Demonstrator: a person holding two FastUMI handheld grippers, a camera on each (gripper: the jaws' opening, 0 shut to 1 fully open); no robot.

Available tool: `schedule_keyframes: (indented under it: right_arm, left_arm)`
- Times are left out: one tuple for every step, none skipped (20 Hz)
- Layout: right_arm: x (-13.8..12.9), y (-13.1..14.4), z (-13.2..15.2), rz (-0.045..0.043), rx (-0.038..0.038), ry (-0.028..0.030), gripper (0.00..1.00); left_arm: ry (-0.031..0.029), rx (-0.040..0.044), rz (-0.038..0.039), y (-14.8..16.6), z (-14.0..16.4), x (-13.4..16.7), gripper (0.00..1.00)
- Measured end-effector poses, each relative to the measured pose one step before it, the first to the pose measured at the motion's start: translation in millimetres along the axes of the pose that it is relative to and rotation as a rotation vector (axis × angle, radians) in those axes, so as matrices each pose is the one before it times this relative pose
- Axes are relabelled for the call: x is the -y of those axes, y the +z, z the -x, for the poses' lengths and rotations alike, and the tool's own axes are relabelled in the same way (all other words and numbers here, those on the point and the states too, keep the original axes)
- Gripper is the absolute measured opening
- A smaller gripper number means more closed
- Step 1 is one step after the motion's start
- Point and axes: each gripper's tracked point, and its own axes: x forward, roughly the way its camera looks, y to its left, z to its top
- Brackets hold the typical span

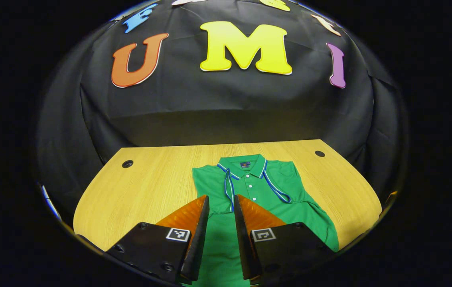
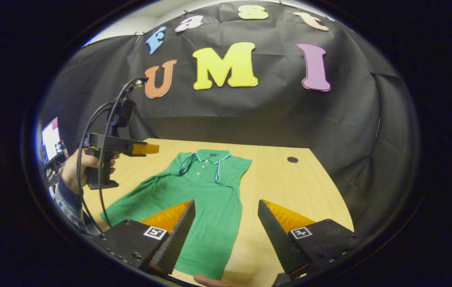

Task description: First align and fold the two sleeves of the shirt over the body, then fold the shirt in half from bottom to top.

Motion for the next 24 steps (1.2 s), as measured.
schedule_keyframes:
  right_arm:
    - [-0.54, -3.03, 2.15, -0.00534, -0.00414, -0.01110, 0.96]
    - [-1.08, -4.81, 2.26, -0.00489, -0.00765, -0.00743, 0.96]
    - [-0.73, -5.69, 2.89, -0.00210, -0.01146, -0.00600, 0.96]
    - [0.98, -6.40, 0.58, -0.00116, -0.01160, -0.00973, 0.92]
    - [0.43, -6.85, 1.64, -0.00209, -0.01469, -0.00679, 0.92]
    - [0.32, -8.39, -1.56, -0.00106, -0.01718, -0.00691, 0.96]
    - [1.26, -7.91, -0.43, -0.00112, -0.01521, -0.00880, 0.96]
    - [1.79, -9.09, -1.13, 0.00242, -0.01837, -0.01139, 0.96]
    - [2.68, -8.63, -0.64, 0.00489, -0.01993, -0.01544, 0.92]
    - [-0.45, -8.48, -4.99, 0.00631, -0.02071, -0.01167, 0.96]
    - [0.05, -9.88, -1.26, 0.00450, -0.02211, -0.00756, 0.96]
    - [-0.13, -12.40, 0.04, 0.00329, -0.02787, -0.00324, 0.96]
    - [-2.50, -10.90, -0.22, 0.00656, -0.02945, 0.00325, 0.96]
    - [-2.95, -10.87, -0.32, 0.01352, -0.02977, 0.00261, 0.96]
    - [1.37, -9.81, -1.45, 0.01390, -0.02748, -0.01095, 0.96]
    - [2.18, -8.22, -1.13, 0.01082, -0.02200, -0.01462, 0.96]
    - [2.00, -8.11, -0.55, 0.00200, -0.02296, -0.01606, 0.96]
    - [0.46, -8.54, -1.11, -0.00676, -0.02256, -0.00800, 0.96]
    - [-1.68, -7.53, 0.89, -0.01902, -0.01908, 0.00166, 0.96]
    - [-1.99, -6.89, -0.56, -0.02347, -0.01928, 0.00427, 0.96]
    - [-2.68, -7.13, 1.04, -0.01562, -0.01885, 0.00775, 0.96]
    - [-1.07, -6.56, -0.40, -0.00388, -0.01628, -0.00145, 0.98]
    - [-0.21, -3.44, 0.31, 0.00134, -0.01366, -0.00386, 0.96]
    - [-1.78, -0.98, -0.57, 0.00259, -0.01087, 0.00358, 0.97]
  left_arm:
    - [0.01580, 0.01277, -0.01081, -4.17, 10.61, -5.78, 0.42]
    - [0.02320, 0.00949, -0.01610, -7.80, 9.52, -7.74, 0.42]
    - [0.01781, 0.01135, -0.02128, -6.47, 9.29, -7.25, 0.42]
    - [0.01999, 0.00965, -0.02346, -7.48, 10.34, -8.00, 0.42]
    - [0.01248, 0.00847, -0.01695, -7.63, 8.81, -6.33, 0.42]
    - [-0.00274, 0.00803, -0.00478, -9.60, 9.21, -1.33, 0.42]
    - [-0.01240, 0.01848, 0.01065, -5.86, 8.95, -0.69, 0.42]
    - [-0.01306, 0.02306, 0.02109, -4.19, 8.70, -2.08, 0.42]
    - [0.00207, 0.02738, 0.03042, -3.20, 8.46, -4.52, 0.41]
    - [0.00015, 0.01560, 0.02464, -5.37, 9.21, -5.21, 0.44]
    - [0.00692, -0.00245, 0.01603, -8.77, 7.48, -6.03, 0.47]
    - [0.00896, -0.03529, 0.01308, -17.01, 5.77, -6.73, 0.55]
    - [0.00392, -0.06018, 0.00713, -19.18, 4.23, -5.11, 0.62]
    - [0.00425, -0.05916, 0.01147, -18.50, -0.21, -5.71, 0.73]
    - [0.00860, -0.06716, 0.01452, -19.10, 1.14, -8.24, 0.82]
    - [0.00332, -0.06943, 0.01732, -19.38, 3.11, -7.64, 0.75]
    - [0.00035, -0.05992, 0.01461, -16.83, 4.44, -6.17, 0.76]
    - [-0.00370, -0.05264, 0.00770, -15.06, 1.18, -4.60, 0.76]
    - [0.00186, -0.04067, -0.00289, -11.58, 3.17, -4.90, 0.76]
    - [0.00848, -0.04693, -0.00472, -13.36, 2.48, -5.57, 0.75]
    - [0.00347, -0.04220, -0.00680, -11.30, 2.60, -3.12, 0.75]
    - [-0.01055, -0.04484, -0.00166, -12.62, 4.90, -0.87, 0.76]
    - [-0.01565, -0.05012, 0.00663, -11.02, 2.66, 1.66, 0.76]
    - [-0.01750, -0.03466, 0.00610, -7.51, -0.18, 3.25, 0.76]
